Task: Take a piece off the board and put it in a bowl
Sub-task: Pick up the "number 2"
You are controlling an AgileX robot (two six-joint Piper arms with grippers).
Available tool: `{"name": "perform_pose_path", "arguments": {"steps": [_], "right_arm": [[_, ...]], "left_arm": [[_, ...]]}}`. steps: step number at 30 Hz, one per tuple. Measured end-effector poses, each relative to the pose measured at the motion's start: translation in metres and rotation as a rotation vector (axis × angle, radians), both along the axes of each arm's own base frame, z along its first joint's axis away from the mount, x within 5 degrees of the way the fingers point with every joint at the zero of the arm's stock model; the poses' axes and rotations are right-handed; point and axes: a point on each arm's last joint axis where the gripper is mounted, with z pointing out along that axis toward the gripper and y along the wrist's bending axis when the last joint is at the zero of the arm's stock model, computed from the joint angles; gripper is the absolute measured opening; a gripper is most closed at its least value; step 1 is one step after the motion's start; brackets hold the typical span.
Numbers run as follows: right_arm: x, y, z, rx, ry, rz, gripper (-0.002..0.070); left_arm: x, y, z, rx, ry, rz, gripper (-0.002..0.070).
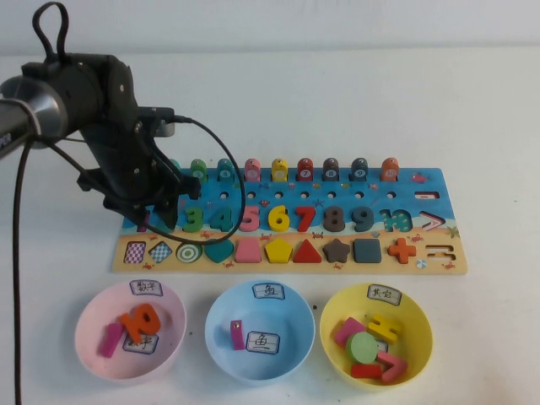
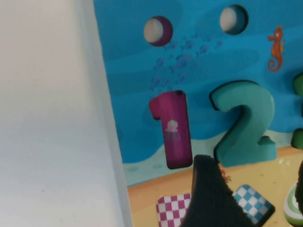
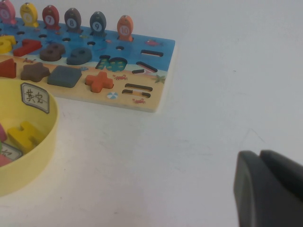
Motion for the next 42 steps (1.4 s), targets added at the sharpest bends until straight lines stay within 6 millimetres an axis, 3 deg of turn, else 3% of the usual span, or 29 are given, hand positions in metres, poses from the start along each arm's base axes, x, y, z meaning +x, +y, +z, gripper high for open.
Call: {"name": "perform_pose_path", "arguments": {"steps": [7,17,42], "right_arm": [[0.000,0.000,0.000,0.000,0.000,0.000,-0.0017],[0.000,0.000,0.000,0.000,0.000,0.000,-0.0017],[0.000,0.000,0.000,0.000,0.000,0.000,-0.0017]], "left_arm": [[0.004,-0.001,-0.012,0.004,0.014,0.000,0.0335],[0.006,-0.004,-0.007,-0.029,0.002,0.014,0.0335],[0.007,-0.008,-0.016,-0.012,0.026,0.040,0.0335]]}}
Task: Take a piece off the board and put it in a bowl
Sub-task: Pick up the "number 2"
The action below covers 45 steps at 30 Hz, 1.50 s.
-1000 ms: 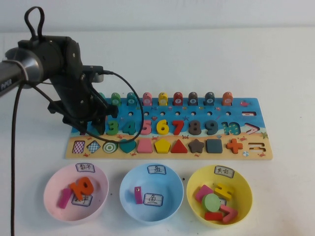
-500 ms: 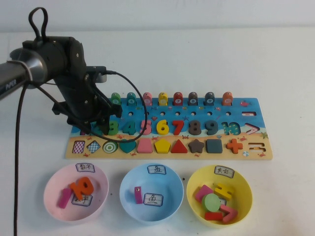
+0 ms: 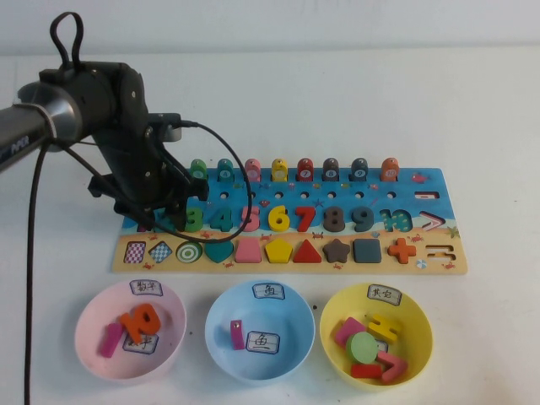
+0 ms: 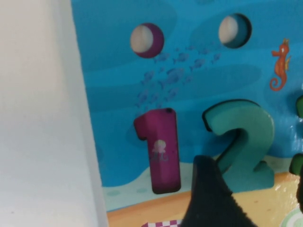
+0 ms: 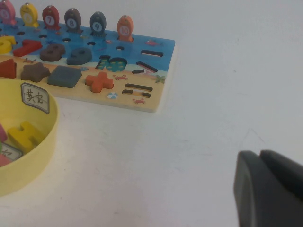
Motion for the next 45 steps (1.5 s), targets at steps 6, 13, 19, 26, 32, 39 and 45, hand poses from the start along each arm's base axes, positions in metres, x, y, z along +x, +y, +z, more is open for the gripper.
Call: {"name": "perform_pose_path", "arguments": {"steps": [6,13,19,26,32,39,45], "right_arm": [[0.000,0.000,0.000,0.000,-0.001,0.000,-0.0017],[0.000,0.000,0.000,0.000,-0.001,0.000,-0.0017],[0.000,0.000,0.000,0.000,-0.002,0.000,-0.0017],[0.000,0.000,0.000,0.000,-0.002,0.000,-0.0017],[0.000,0.000,0.000,0.000,-0.003,0.000,-0.0017],[0.000,0.000,0.000,0.002,-0.006,0.000,-0.0017],[0.000,0.000,0.000,0.002,-0.006,0.000,-0.0017]], "left_arm": [[0.001,0.000,0.002,0.000,0.000,0.000,0.0335],[0.010,-0.004,0.017,-0.017,-0.018,0.001,0.0335],[0.009,-0.004,0.024,-0.010,0.011,-0.001,0.0335],[0.009,-0.002,0.013,0.025,0.055,-0.006,0.0335],[0.010,-0.002,0.005,0.039,0.075,-0.008,0.0335],[0.012,-0.002,0.004,0.036,0.064,-0.008,0.0335],[0.012,-0.003,-0.002,0.049,0.082,-0.013,0.0335]]}}
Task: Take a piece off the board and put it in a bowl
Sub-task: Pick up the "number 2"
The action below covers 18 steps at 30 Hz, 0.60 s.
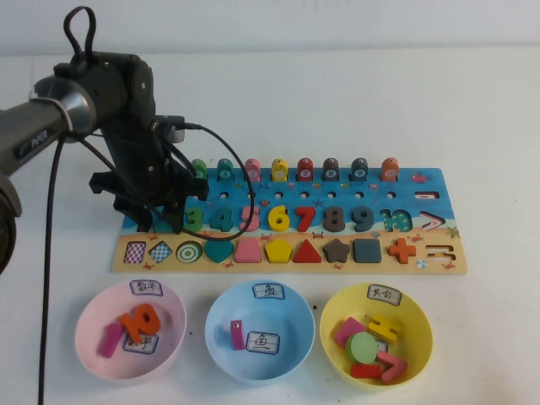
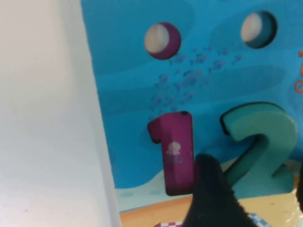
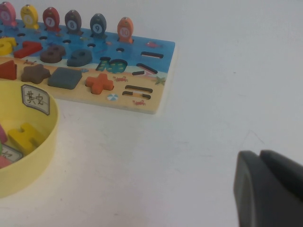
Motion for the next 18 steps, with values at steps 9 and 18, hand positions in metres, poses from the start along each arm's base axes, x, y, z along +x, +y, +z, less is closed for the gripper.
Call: {"name": "perform_pose_path", "arguments": {"steps": [9,18], "right_arm": [[0.0000,0.0000,0.0000,0.000,0.000,0.000,-0.0017],[0.0000,0.0000,0.0000,0.000,0.000,0.000,-0.0017]], "left_arm": [[-0.0009,-0.0014,-0.0002,0.010,0.005,-0.008,0.0277],[-0.0012,-0.0014,-0.0002,0.011,0.009,-0.007,0.0211]]}}
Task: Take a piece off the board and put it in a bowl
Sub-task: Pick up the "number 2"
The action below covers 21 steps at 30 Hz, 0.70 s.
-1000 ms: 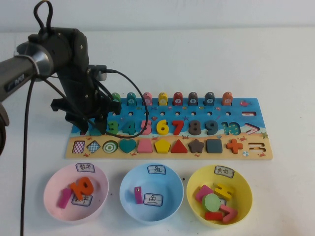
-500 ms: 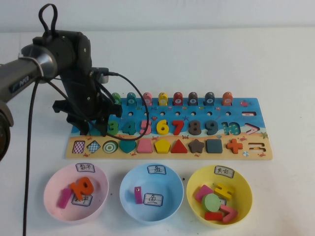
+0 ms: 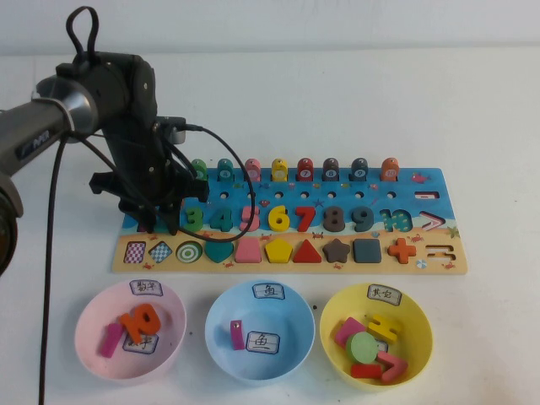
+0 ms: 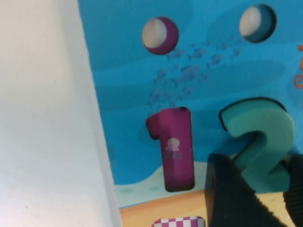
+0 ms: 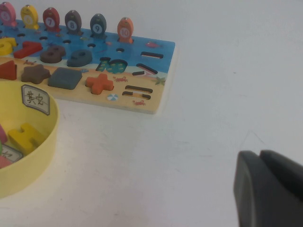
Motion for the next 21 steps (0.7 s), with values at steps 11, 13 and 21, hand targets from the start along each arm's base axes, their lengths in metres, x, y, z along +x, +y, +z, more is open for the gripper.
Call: {"name": "perform_pose_path", "arguments": {"steps": [11,13,21], "right_arm": [[0.000,0.000,0.000,0.000,0.000,0.000,-0.0017],[0.000,0.000,0.000,0.000,0.000,0.000,-0.0017],[0.000,0.000,0.000,0.001,0.000,0.000,-0.0017]], "left_arm": [[-0.002,0.000,0.006,-0.008,-0.004,0.004,0.0211],[-0.003,0.000,0.010,-0.014,-0.008,0.005,0.0210],[-0.006,0.001,0.028,-0.025,-0.043,0.003,0.0210]]}}
